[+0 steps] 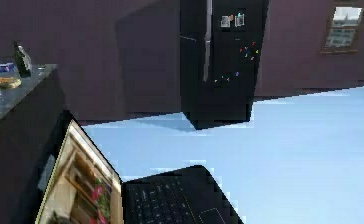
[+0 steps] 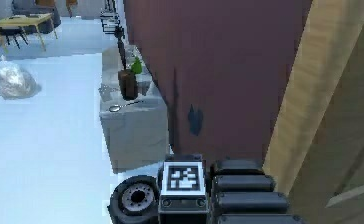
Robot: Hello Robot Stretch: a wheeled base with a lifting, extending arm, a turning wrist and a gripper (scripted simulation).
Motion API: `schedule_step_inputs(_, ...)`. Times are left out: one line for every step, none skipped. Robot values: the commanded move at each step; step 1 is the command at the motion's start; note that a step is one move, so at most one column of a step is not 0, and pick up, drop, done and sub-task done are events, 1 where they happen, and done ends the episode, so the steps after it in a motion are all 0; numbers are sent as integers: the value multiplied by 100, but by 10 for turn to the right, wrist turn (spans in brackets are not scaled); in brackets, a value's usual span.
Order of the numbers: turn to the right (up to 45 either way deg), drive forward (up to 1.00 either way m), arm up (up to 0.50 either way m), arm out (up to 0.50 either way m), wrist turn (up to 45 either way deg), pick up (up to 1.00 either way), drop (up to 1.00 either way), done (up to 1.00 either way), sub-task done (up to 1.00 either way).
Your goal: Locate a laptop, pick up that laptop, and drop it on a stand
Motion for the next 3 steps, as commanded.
schedule_step_inputs(450, 0, 0, 0, 0, 0, 0, 0, 0)
schedule_step_inputs(0, 100, 0, 0, 0, 0, 0, 0, 0)
schedule_step_inputs(90, 0, 0, 0, 0, 0, 0, 0, 0)
